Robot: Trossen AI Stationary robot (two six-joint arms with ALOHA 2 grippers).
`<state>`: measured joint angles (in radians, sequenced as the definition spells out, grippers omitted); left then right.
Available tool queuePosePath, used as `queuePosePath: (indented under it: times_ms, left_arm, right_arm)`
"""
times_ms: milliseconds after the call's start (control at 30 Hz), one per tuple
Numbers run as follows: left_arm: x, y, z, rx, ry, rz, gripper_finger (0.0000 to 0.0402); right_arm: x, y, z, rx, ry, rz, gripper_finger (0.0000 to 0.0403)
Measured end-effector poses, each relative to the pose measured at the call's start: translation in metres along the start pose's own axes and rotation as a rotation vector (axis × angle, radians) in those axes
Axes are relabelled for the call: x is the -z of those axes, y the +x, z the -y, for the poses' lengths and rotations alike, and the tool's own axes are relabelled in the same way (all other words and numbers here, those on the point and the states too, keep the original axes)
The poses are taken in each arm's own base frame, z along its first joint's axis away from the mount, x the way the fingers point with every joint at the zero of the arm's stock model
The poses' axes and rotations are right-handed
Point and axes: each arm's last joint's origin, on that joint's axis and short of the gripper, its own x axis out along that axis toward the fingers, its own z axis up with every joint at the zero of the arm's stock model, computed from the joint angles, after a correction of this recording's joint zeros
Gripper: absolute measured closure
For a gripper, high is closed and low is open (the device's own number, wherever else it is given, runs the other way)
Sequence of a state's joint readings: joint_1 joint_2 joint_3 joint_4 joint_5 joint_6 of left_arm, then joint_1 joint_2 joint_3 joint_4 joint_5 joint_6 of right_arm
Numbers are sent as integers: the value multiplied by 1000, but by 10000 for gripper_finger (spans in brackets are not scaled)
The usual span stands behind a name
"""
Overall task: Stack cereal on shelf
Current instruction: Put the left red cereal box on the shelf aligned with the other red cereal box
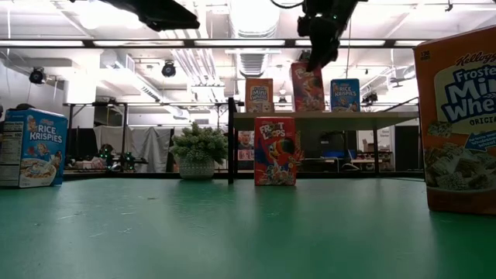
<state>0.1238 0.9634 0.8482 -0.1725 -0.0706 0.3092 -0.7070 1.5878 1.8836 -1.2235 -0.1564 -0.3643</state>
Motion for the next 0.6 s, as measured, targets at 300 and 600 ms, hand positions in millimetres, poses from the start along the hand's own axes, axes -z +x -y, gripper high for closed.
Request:
queuePosePath:
  times_ms: [300,600]
  left_arm:
    - [0,0,0,1,7,-3,198]
    - [0,0,0,1,7,-3,198]
  right_arm:
    - [15,5,-2,26,9,58,195]
    - [21,6,0,36,20,61,195]
